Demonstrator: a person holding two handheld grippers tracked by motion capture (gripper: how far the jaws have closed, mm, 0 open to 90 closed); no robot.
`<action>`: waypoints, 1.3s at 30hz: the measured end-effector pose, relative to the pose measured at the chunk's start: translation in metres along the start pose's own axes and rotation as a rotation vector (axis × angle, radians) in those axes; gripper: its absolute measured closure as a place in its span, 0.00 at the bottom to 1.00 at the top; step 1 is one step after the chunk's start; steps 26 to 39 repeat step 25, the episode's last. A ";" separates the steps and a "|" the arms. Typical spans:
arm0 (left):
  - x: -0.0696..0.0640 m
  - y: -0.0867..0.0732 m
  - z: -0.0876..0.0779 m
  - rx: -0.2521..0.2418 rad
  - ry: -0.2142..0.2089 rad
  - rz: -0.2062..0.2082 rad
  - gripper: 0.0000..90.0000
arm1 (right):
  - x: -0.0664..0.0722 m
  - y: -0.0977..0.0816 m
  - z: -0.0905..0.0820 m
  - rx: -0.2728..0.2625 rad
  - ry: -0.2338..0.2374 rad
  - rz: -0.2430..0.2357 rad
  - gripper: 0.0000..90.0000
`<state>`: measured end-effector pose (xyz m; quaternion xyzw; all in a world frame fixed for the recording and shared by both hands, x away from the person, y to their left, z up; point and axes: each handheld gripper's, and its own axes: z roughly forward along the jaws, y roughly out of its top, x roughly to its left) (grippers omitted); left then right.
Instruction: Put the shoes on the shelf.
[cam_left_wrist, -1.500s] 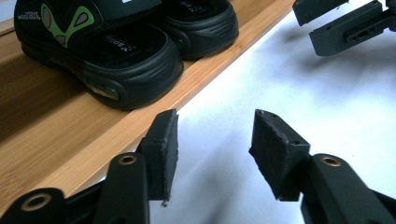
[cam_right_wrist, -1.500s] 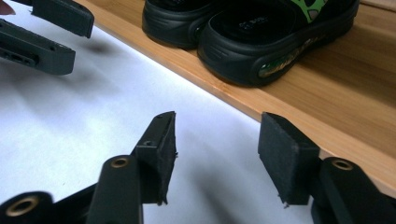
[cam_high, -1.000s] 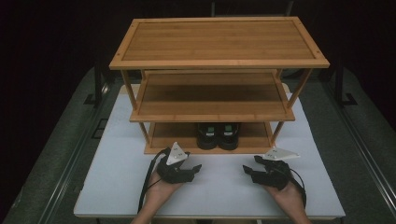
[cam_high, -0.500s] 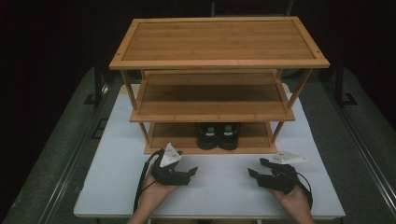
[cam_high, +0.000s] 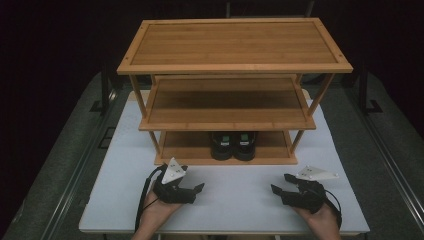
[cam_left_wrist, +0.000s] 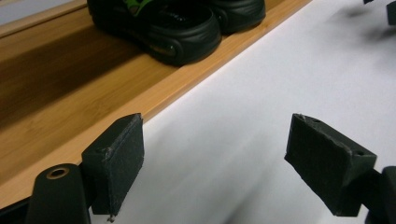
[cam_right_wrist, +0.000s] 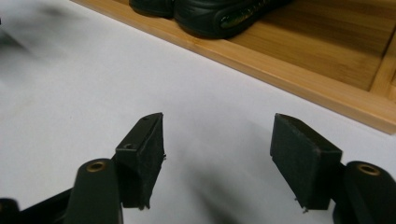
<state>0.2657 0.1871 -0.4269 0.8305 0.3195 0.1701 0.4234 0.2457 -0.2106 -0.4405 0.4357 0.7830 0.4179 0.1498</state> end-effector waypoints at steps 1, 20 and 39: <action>0.000 -0.001 -0.001 0.003 -0.002 -0.001 0.21 | -0.001 -0.001 -0.001 0.001 -0.001 -0.002 0.37; 0.003 -0.019 -0.019 0.017 0.007 0.000 0.13 | -0.009 -0.019 -0.025 -0.016 -0.025 0.030 0.32; 0.004 -0.030 -0.024 0.008 0.009 -0.024 0.11 | -0.007 -0.026 -0.029 -0.041 -0.035 0.027 0.29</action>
